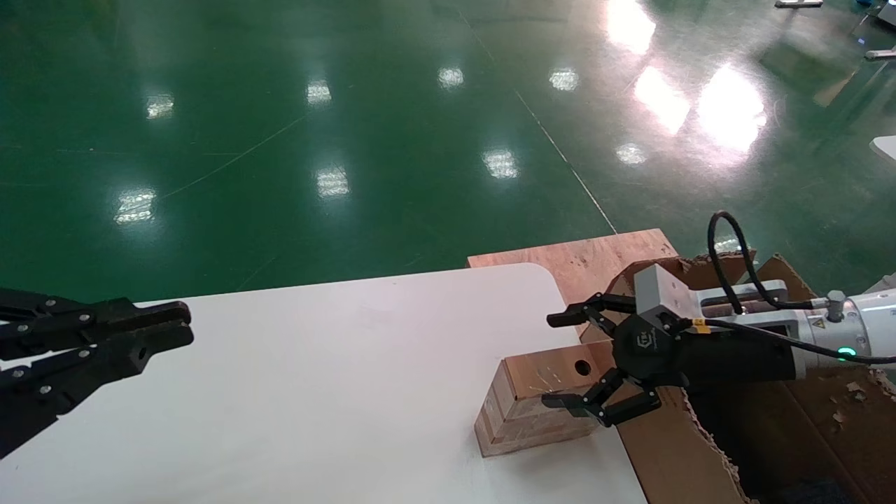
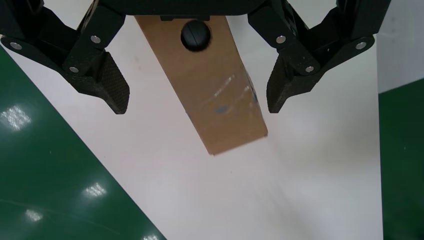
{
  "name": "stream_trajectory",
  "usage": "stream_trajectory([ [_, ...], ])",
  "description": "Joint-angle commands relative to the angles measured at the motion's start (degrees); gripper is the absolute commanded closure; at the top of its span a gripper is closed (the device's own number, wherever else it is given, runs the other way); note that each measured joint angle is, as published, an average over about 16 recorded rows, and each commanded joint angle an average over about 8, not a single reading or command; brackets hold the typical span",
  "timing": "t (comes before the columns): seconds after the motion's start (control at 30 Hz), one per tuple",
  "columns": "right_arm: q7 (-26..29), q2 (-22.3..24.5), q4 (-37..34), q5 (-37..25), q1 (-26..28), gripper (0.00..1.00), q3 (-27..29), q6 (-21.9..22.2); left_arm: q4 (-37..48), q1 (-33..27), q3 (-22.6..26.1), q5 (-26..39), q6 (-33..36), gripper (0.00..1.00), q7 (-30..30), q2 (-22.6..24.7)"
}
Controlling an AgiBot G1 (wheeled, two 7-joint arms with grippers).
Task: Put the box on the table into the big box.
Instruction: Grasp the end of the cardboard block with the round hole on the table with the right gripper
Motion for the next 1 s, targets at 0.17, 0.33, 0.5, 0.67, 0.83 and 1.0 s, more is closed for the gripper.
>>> stream_trajectory([
  [0.17, -1.3, -0.2, -2.0, -0.3, 1.5, 0.00, -3.2, 0.0, 0.0, 0.0, 0.0, 0.0, 0.0, 1.00, 0.0, 0.0],
  [0.33, -1.9, 0.0, -2.8, 0.4, 2.0, 0.00, -5.7, -0.1, 0.0, 0.0, 0.0, 0.0, 0.0, 0.94, 0.0, 0.0],
  [0.5, -2.3, 0.3, -3.1, 1.0, 2.6, 0.00, -7.5, -0.1, 0.0, 0.0, 0.0, 0.0, 0.0, 0.31, 0.0, 0.0],
  [0.67, -2.4, 0.5, -3.4, 1.3, 2.9, 0.00, -8.4, -0.1, 0.0, 0.0, 0.0, 0.0, 0.0, 0.00, 0.0, 0.0],
  [0.83, -2.4, 0.5, -3.3, 1.3, 2.9, 0.00, -8.1, -0.1, 0.0, 0.0, 0.0, 0.0, 0.0, 0.00, 0.0, 0.0],
  [1.0, -2.4, 0.4, -3.2, 1.3, 2.7, 0.00, -7.9, -0.1, 0.0, 0.0, 0.0, 0.0, 0.0, 0.00, 0.0, 0.0],
])
